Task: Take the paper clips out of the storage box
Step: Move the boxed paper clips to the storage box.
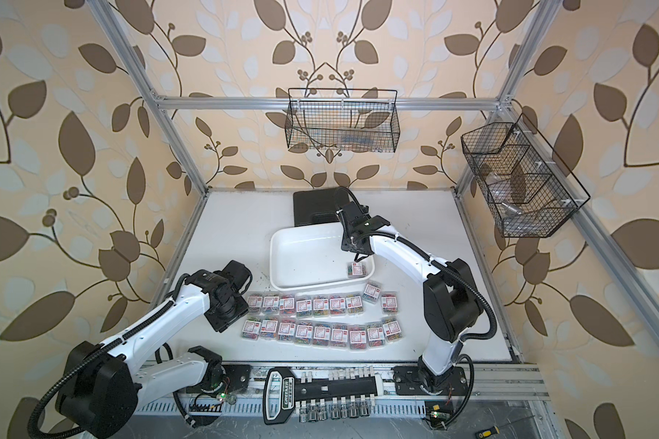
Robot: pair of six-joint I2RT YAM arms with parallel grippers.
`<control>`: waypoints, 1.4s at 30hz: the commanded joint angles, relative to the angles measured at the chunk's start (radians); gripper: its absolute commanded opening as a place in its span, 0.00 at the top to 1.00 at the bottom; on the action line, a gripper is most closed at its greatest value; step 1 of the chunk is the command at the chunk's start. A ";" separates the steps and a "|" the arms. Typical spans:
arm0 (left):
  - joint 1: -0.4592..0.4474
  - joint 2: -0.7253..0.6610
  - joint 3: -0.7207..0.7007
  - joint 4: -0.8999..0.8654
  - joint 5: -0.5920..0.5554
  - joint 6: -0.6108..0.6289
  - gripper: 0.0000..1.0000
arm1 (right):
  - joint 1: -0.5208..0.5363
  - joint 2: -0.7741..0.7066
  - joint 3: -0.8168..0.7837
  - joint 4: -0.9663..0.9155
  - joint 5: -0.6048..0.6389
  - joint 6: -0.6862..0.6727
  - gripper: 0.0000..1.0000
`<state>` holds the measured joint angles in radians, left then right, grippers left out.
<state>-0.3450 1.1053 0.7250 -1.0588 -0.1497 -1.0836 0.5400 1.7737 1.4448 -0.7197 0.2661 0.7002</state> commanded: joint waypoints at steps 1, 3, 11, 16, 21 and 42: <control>0.006 -0.016 0.101 -0.125 -0.084 -0.009 0.49 | -0.024 0.042 0.048 -0.001 -0.010 -0.022 0.45; 0.006 -0.006 0.152 -0.156 -0.108 0.001 0.47 | -0.036 0.066 0.062 -0.006 -0.005 -0.033 0.43; 0.006 0.039 0.269 -0.208 -0.162 0.047 0.43 | 0.004 0.110 0.078 -0.032 0.021 -0.069 0.43; 0.006 0.056 0.285 -0.202 -0.169 0.057 0.43 | 0.087 0.072 0.025 -0.067 0.039 -0.060 0.40; 0.008 0.076 0.304 -0.191 -0.161 0.078 0.43 | 0.115 0.036 -0.099 -0.060 0.001 0.015 0.29; 0.065 0.128 0.381 -0.215 -0.152 0.271 0.42 | 0.070 0.230 -0.035 0.045 -0.058 0.080 0.16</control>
<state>-0.2924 1.2335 1.0630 -1.2282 -0.2714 -0.8558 0.5789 1.9747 1.3499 -0.6830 0.2256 0.7593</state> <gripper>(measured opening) 0.579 0.836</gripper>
